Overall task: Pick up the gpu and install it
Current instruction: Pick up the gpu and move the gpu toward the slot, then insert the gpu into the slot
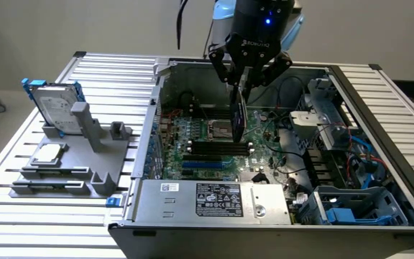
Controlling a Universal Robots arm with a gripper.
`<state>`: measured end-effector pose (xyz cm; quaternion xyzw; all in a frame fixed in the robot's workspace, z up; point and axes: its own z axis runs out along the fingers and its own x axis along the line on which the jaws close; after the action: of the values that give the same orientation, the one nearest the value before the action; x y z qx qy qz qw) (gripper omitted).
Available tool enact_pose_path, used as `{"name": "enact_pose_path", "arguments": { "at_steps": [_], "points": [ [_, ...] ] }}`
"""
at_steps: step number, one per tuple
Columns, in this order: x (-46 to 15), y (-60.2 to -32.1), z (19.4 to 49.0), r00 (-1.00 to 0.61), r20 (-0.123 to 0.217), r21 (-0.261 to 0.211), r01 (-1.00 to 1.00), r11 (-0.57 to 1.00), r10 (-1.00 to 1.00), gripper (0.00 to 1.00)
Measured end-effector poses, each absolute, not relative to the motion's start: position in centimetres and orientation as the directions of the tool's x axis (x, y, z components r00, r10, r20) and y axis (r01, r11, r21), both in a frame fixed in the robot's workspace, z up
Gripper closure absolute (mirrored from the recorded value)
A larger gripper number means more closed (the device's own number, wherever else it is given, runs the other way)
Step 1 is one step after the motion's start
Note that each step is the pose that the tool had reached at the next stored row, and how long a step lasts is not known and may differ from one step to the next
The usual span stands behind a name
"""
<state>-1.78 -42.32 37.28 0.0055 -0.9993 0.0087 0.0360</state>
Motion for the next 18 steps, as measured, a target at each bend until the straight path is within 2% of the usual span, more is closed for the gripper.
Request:
{"name": "enact_pose_path", "arguments": {
  "at_steps": [14,18],
  "points": [
    [-1.78,-42.32,37.27,-0.997,0.072,-0.017,-0.012,1.000,-0.010,0.73],
    [-1.98,-42.32,37.12,-0.996,0.071,0.012,-0.051,0.999,-0.052,0.73]
  ]
}}
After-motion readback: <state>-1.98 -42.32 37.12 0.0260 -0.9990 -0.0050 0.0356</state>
